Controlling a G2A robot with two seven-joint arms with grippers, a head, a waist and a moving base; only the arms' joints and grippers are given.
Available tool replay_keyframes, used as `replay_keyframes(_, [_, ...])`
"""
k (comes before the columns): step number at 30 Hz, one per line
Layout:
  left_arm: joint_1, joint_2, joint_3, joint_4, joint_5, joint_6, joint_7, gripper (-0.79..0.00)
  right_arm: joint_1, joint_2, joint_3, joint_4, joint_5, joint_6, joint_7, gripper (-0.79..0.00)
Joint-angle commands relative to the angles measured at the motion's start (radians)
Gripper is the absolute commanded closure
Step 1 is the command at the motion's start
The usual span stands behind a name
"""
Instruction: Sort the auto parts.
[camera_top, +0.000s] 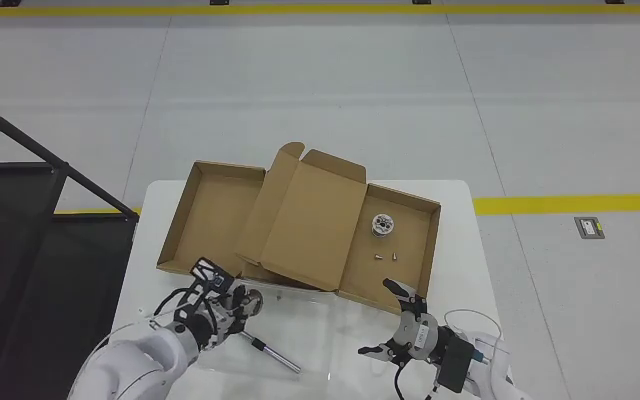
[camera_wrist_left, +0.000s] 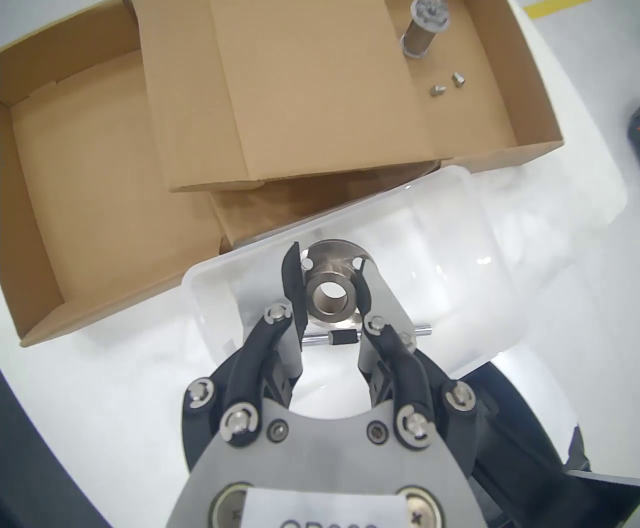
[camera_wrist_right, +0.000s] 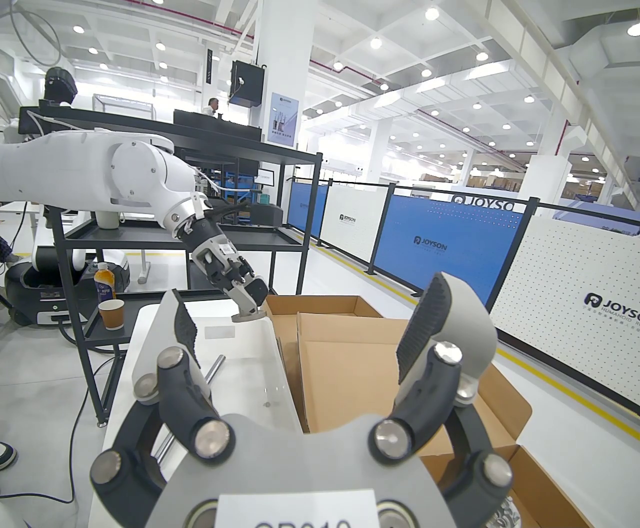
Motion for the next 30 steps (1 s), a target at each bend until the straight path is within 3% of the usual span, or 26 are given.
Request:
replay_keyframes(1, [-0.006,0.004,-0.036,0.014,-0.11,-0.029,-0.003,0.0,0.0,0.0,0.0,0.0,0.0,-0.001,0.0,-0.785])
replay_keyframes(11, [-0.081,0.041,-0.171,0.203,-0.795,-0.235,-0.179,0.0,0.0,0.0,0.0,0.0,0.0,-0.001,0.0,-0.785])
replay_keyframes(16, [-0.138,0.066,-0.188,0.306,-1.068,-0.252,-0.283,0.0,0.0,0.0,0.0,0.0,0.0,-0.001,0.0,-0.785])
replay_keyframes(23, [-0.175,0.105,-0.17,0.365,-1.243,-0.226,-0.31,0.0,0.0,0.0,0.0,0.0,0.0,-0.001,0.0,-0.785])
replay_keyframes(30, [-0.172,0.135,-0.175,0.377,-1.121,-0.264,-0.265,0.0,0.0,0.0,0.0,0.0,0.0,-0.001,0.0,-0.785])
